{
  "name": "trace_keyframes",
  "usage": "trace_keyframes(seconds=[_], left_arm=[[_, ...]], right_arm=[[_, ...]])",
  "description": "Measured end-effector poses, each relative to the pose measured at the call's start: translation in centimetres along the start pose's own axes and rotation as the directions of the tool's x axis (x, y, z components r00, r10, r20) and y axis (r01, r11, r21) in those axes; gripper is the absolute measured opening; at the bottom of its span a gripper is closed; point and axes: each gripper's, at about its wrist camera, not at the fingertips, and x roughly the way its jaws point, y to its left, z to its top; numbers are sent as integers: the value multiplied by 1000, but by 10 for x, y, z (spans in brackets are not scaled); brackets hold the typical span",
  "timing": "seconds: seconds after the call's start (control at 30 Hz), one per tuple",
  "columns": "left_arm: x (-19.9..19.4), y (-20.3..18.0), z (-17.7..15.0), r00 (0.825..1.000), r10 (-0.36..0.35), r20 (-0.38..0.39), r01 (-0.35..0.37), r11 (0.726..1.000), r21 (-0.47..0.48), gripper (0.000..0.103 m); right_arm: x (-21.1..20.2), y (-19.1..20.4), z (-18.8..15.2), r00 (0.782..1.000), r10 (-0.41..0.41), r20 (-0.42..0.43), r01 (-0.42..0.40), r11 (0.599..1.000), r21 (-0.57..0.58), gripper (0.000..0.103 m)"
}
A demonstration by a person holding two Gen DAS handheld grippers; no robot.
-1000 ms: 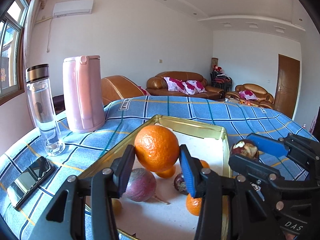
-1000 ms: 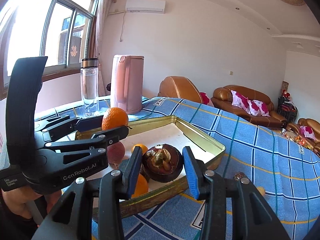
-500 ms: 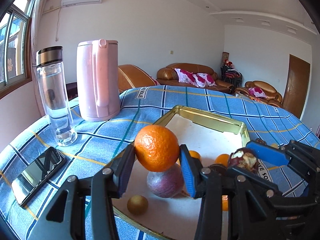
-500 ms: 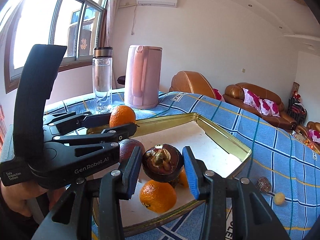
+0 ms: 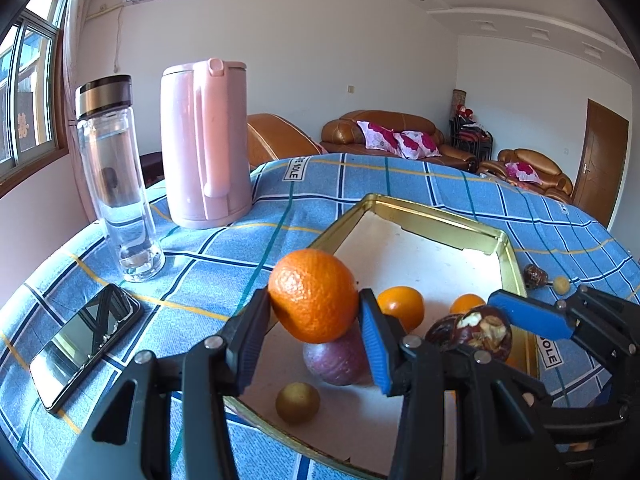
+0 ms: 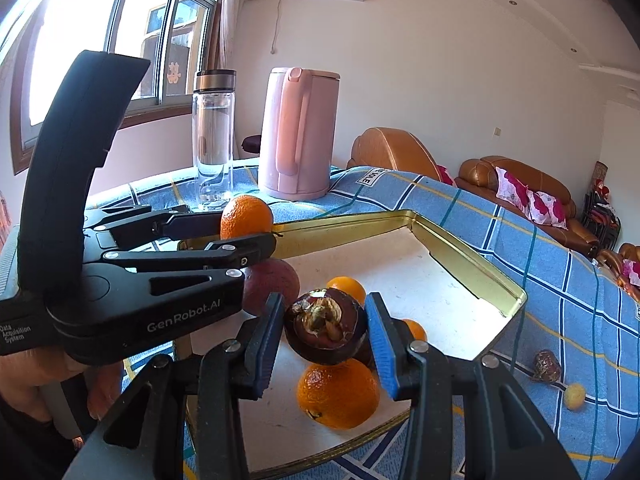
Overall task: Organize fruits
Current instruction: 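Lower the orange and mangosteen into the tray with both tools, then open both tools to release the fruits in the tray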
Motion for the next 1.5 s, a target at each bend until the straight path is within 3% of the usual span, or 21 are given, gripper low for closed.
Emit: trace_keyframes(seconds=[0.93, 1.0, 1.07, 1.13, 1.3, 1.43, 1.5], left_arm=[[1, -9, 0, 1000, -4, -17, 5, 999, 44, 48], [0, -9, 0, 1000, -5, -12, 6, 999, 43, 54], [-3, -9, 1, 1000, 2, -1, -2, 999, 39, 69], [-8, -9, 2, 1000, 1, 16, -1, 999, 39, 74], [-19, -11, 7, 999, -12, 40, 10, 999, 38, 78], [-31, -17, 11, 997, -26, 76, 24, 999, 27, 92], [-37, -25, 13, 995, -43, 94, 40, 999, 31, 93]], right_arm=[[11, -1, 0, 998, 26, -49, -26, 1000, 3, 44], [11, -1, 0, 998, 27, -50, -27, 1000, 2, 45], [12, -2, 0, 998, 18, -55, -18, 1000, 2, 49], [10, -3, -1, 999, 14, -44, -14, 1000, 6, 57], [2, -2, -4, 999, -9, -37, 8, 1000, -11, 59], [-8, -9, -5, 999, -24, -24, 24, 1000, 2, 59], [-15, -17, -7, 999, -41, -22, 41, 999, 13, 59]])
